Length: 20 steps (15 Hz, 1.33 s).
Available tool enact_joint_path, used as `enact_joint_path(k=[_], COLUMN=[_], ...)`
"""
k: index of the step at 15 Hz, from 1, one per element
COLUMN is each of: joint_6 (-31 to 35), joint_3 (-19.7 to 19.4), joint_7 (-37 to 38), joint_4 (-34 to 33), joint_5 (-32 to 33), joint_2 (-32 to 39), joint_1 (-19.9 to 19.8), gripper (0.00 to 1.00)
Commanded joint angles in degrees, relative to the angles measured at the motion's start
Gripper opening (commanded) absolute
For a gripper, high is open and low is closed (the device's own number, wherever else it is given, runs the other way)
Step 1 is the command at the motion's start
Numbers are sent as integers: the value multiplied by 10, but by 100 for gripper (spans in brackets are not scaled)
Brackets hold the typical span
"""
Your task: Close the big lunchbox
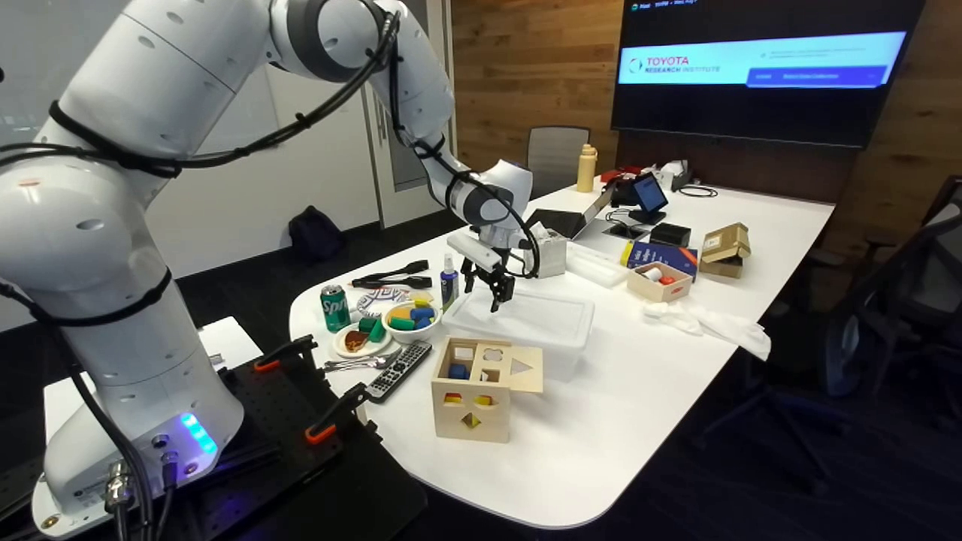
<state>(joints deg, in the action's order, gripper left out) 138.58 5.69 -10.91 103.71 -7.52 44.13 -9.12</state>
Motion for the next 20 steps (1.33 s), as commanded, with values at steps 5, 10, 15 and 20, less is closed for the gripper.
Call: enact_joint_path(k=[5, 10, 15, 20], joint_6=[-10, 27, 64, 59], joint_3=[-16, -54, -91, -99], joint_7=[6, 14, 21, 29], joint_4=[97, 72, 9, -74], joint_5=[9, 23, 39, 42], joint_2=[-152, -157, -101, -26], joint_1=[17, 19, 7, -4], gripper=[100, 100, 100, 100])
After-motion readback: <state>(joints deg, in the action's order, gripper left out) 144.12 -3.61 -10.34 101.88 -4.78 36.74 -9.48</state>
